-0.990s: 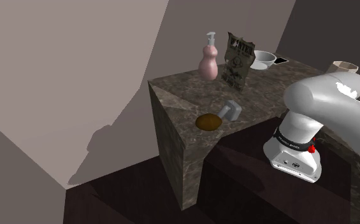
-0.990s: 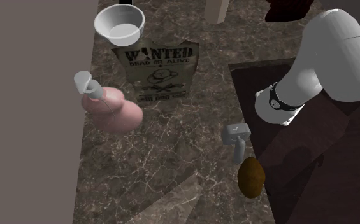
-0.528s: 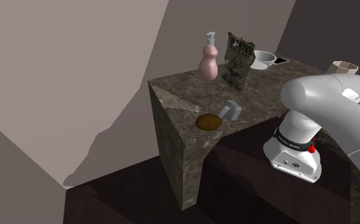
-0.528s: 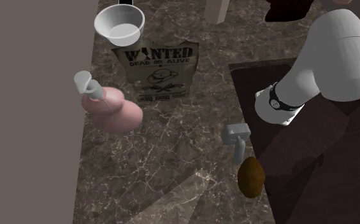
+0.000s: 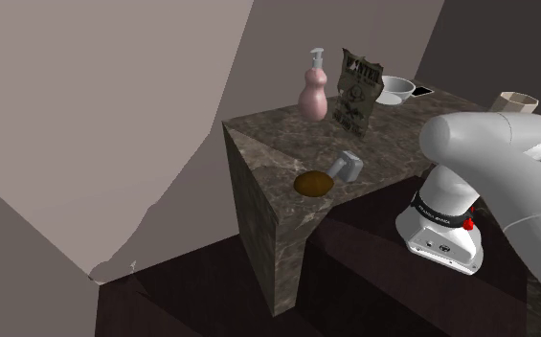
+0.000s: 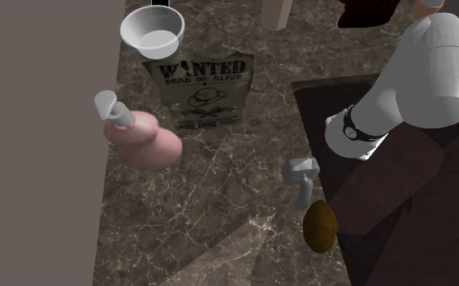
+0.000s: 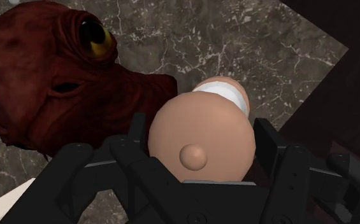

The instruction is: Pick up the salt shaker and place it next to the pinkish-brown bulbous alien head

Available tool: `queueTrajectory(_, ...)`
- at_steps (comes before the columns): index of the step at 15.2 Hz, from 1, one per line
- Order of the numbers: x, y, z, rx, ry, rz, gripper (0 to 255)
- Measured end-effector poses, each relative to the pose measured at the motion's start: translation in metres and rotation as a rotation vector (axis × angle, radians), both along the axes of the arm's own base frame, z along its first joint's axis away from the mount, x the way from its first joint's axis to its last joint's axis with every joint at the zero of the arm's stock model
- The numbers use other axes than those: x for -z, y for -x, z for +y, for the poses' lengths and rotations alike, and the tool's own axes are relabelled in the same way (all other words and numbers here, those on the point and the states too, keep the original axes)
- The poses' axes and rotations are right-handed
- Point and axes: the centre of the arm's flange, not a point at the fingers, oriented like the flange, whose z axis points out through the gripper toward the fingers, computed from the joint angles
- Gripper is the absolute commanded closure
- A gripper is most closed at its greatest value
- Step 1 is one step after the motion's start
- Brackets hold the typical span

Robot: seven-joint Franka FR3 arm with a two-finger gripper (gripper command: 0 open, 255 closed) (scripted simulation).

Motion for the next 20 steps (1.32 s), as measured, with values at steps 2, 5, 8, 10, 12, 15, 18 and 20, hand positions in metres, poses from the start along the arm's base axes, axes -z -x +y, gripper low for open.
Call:
queueTrajectory(2, 0.011, -0.001, -0.001, 0.0, 0.0, 0.0, 255)
queueTrajectory(5, 0.026, -0.002, -0.001, 0.0, 0.0, 0.0, 255)
queueTrajectory(8, 0.041, 0.0, -0.001, 0.0, 0.001, -0.001, 255)
queueTrajectory(10, 0.052, 0.0, 0.0, 0.0, 0.0, -0.001, 255)
queueTrajectory(12, 0.063, 0.0, 0.0, 0.0, 0.0, -0.001, 255)
queueTrajectory(15, 0.079, 0.0, 0.0, 0.0, 0.0, -0.001, 255)
queueTrajectory(18, 0.095, 0.0, 0.0, 0.0, 0.001, -0.001, 255)
queueTrajectory(20, 0.105, 0.0, 0.0, 0.0, 0.001, -0.002, 255)
